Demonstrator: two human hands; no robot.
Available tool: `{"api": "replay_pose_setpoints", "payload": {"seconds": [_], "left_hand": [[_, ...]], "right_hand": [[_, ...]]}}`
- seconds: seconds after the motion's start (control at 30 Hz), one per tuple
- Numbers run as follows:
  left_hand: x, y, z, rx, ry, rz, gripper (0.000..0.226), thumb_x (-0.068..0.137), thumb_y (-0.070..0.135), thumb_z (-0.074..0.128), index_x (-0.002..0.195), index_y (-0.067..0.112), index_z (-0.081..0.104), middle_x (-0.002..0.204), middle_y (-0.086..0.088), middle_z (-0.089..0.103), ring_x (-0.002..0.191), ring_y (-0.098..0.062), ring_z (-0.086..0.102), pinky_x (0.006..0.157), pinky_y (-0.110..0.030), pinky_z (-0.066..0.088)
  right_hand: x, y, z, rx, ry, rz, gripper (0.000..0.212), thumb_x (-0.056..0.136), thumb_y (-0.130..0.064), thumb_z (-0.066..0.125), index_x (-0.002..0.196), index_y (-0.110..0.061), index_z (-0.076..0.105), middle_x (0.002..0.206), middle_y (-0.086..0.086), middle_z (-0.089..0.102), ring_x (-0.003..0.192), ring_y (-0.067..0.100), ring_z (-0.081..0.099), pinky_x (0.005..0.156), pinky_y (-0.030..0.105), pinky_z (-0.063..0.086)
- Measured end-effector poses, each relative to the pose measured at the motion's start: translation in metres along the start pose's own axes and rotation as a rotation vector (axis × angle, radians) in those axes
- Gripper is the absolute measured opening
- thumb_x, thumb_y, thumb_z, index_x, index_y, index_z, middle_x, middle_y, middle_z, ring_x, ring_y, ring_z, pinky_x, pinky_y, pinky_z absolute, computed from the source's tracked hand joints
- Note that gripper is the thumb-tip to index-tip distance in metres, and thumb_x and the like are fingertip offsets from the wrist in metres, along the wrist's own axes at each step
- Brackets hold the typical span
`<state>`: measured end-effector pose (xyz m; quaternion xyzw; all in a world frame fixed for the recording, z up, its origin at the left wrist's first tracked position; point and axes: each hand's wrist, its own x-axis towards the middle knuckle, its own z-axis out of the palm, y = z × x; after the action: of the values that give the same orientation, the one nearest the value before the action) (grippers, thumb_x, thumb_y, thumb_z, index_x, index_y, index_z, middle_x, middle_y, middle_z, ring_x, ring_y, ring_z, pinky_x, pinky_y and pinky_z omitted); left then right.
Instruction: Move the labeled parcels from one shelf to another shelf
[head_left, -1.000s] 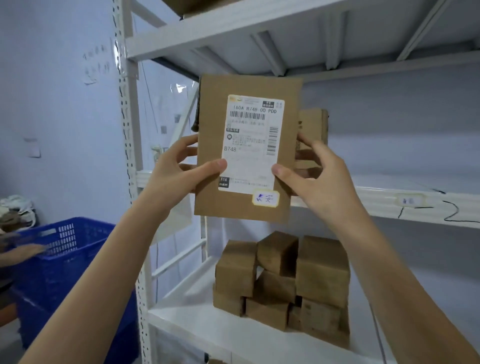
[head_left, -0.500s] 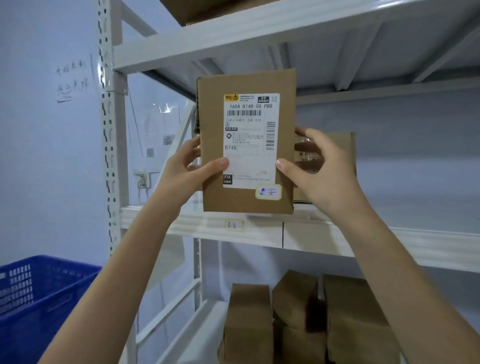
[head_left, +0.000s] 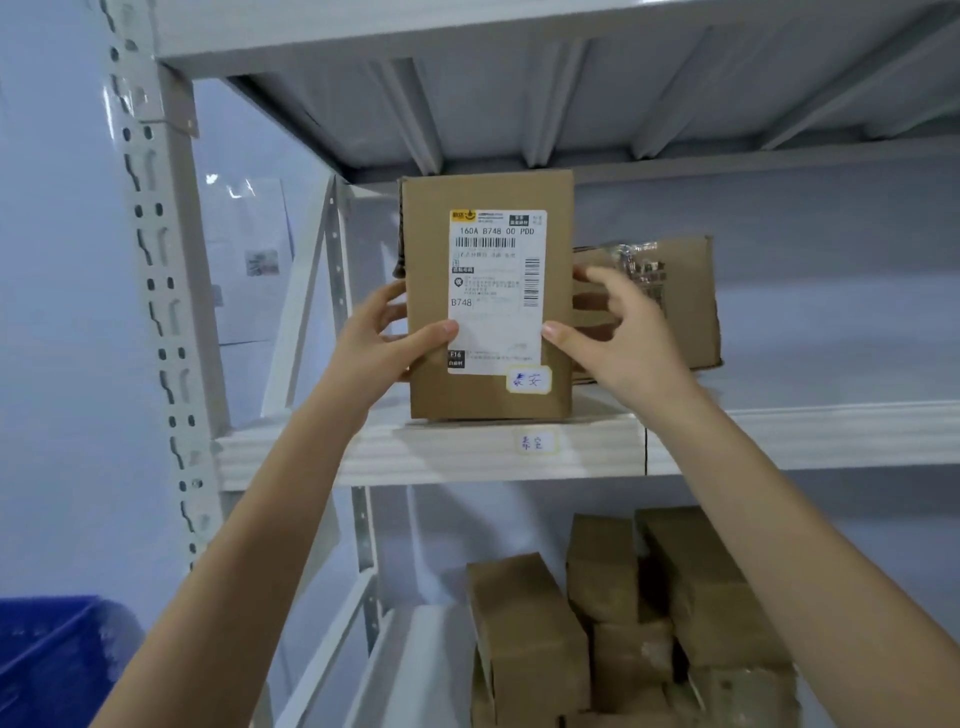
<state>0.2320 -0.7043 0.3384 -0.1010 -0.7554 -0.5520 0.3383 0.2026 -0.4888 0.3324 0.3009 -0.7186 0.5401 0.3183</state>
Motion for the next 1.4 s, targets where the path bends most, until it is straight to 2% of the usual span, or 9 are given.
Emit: {"api": "replay_pose_setpoints", "payload": {"seconds": [0.3,0.47,0.57,0.63,0.77,0.87,1.0,1.27,1.4], "left_hand": [[0.003,-0.014,-0.002,-0.052,-0.034,0.007,0.064,0.08,0.026,0.072,0.137,0.028,0.043,0.126,0.007,0.063,0.07,0.006,0.071,0.054,-0.014,0.054],[0.005,-0.017,-0.004,-0.045,-0.092,0.013,0.071,0.079,0.023,0.074,0.14,0.029,0.038,0.13,0.006,0.06,0.082,-0.001,0.071,0.06,-0.016,0.057],[0.006,-0.017,-0.011,0.01,-0.1,-0.067,0.087,0.074,0.032,0.076,0.148,0.029,0.029,0.143,0.001,0.049,0.11,-0.01,0.064,0.086,-0.029,0.056],[-0.003,-0.014,-0.013,0.057,0.119,-0.04,0.087,0.076,0.037,0.074,0.148,0.022,0.028,0.144,0.001,0.044,0.122,-0.012,0.052,0.1,-0.031,0.045],[-0.055,0.004,0.008,-0.078,0.543,0.55,0.015,0.087,0.016,0.054,0.1,0.021,0.053,0.093,0.004,0.059,0.087,-0.008,0.059,0.078,-0.027,0.049],[-0.096,-0.003,0.048,-0.075,0.062,0.688,0.017,0.086,0.016,0.049,0.085,0.033,0.052,0.075,0.011,0.058,0.068,-0.011,0.059,0.061,-0.025,0.046],[-0.118,-0.047,0.122,0.185,-0.676,0.434,0.012,0.087,0.031,0.054,0.085,0.028,0.065,0.08,0.015,0.065,0.075,-0.003,0.062,0.069,-0.027,0.052],[-0.162,-0.146,0.273,0.476,-0.939,0.284,0.025,0.088,0.034,0.048,0.096,0.022,0.069,0.093,0.005,0.073,0.085,-0.014,0.066,0.07,-0.031,0.051],[-0.195,-0.163,0.347,0.47,-1.132,0.16,0.021,0.089,0.026,0.053,0.096,0.014,0.069,0.09,-0.005,0.071,0.077,-0.018,0.062,0.067,-0.027,0.047]], "right_hand": [[0.002,0.006,0.015,-0.063,0.048,-0.013,0.06,0.083,-0.019,0.069,0.137,-0.014,0.044,0.121,-0.014,0.046,0.112,-0.002,0.034,0.093,0.015,0.028],[0.0,0.008,0.014,-0.121,0.017,-0.013,0.056,0.083,-0.021,0.068,0.134,-0.013,0.046,0.118,-0.01,0.051,0.108,-0.001,0.037,0.082,-0.002,0.033],[-0.006,0.01,0.009,-0.148,-0.002,0.015,0.06,0.08,-0.028,0.07,0.134,-0.014,0.045,0.126,-0.001,0.054,0.113,0.011,0.052,0.099,0.027,0.042],[-0.014,0.011,0.0,-0.157,0.057,0.032,0.05,0.083,-0.027,0.067,0.129,-0.017,0.049,0.112,-0.005,0.054,0.1,0.013,0.059,0.086,0.023,0.047],[-0.049,0.021,-0.035,-0.157,0.265,-0.125,0.008,0.086,-0.012,0.06,0.087,-0.019,0.057,0.074,-0.012,0.056,0.065,0.001,0.051,0.059,0.008,0.043],[-0.081,0.05,-0.061,-0.199,0.115,-0.042,0.029,0.088,-0.01,0.057,0.061,-0.008,0.047,0.053,-0.004,0.042,0.047,0.002,0.038,0.048,0.009,0.03],[-0.128,0.1,-0.089,-0.411,-0.306,0.329,0.029,0.087,-0.016,0.059,0.059,-0.018,0.052,0.053,-0.008,0.05,0.048,0.001,0.047,0.05,0.01,0.035],[-0.234,0.185,-0.189,-0.227,-0.118,0.955,0.013,0.092,-0.021,0.055,0.104,-0.017,0.06,0.108,0.01,0.064,0.091,0.02,0.065,0.079,0.027,0.051],[-0.276,0.204,-0.254,-0.193,0.096,1.104,0.007,0.091,-0.02,0.056,0.092,-0.018,0.063,0.106,0.011,0.065,0.086,0.02,0.065,0.079,0.028,0.053]]}}
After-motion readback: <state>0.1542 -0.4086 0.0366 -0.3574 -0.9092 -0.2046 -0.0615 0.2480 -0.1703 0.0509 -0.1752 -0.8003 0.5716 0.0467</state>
